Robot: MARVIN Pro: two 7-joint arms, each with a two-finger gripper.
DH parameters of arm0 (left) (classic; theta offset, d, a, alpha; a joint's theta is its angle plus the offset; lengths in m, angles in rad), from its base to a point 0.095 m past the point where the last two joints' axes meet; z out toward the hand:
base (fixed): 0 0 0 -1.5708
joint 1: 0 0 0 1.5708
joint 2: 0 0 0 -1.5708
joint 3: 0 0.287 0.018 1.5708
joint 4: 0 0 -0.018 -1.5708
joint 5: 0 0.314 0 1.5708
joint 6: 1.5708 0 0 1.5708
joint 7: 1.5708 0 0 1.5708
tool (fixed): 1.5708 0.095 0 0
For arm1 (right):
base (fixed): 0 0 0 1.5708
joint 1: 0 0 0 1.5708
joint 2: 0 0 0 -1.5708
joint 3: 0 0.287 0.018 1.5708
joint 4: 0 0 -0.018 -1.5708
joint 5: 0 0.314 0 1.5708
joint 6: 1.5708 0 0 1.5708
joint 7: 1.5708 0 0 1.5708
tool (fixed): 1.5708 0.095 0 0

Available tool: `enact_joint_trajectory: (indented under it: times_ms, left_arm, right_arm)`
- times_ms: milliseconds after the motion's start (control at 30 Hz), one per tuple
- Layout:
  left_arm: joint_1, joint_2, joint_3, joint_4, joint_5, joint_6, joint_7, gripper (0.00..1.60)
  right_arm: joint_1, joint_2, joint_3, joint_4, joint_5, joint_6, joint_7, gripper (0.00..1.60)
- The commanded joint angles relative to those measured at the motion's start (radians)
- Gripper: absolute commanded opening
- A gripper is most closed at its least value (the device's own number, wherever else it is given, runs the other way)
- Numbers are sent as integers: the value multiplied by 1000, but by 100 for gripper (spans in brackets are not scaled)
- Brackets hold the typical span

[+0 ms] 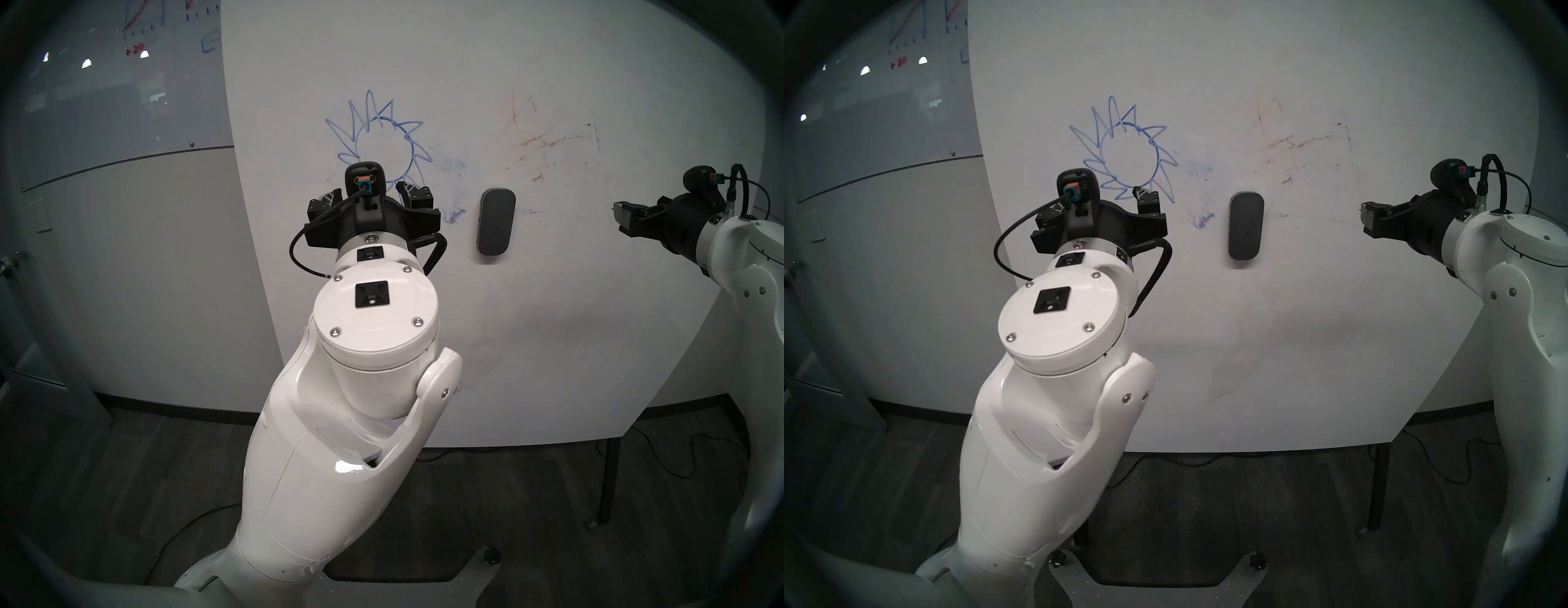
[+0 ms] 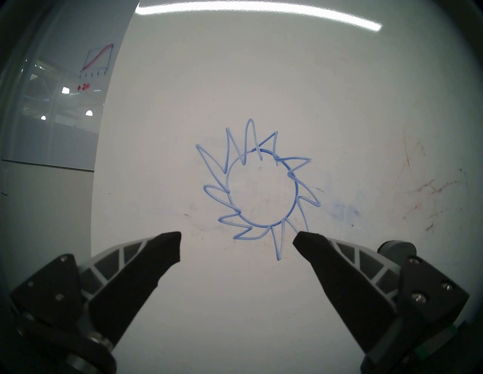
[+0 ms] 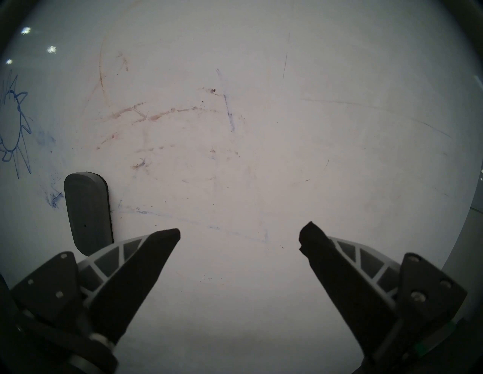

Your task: Erase all marks on the whiteboard with the eraser

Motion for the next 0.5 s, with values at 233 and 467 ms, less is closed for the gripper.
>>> enact_joint_trajectory:
  times_ms: [233, 467]
  left_arm:
    - [8, -3, 2, 1, -15, -4, -20, 160]
    - [10, -9, -6, 3, -52, -15, -26, 160]
  right_arm:
    - [4, 5, 2, -3, 1, -3, 1, 160]
    - [4, 5, 2, -3, 2, -4, 0, 160]
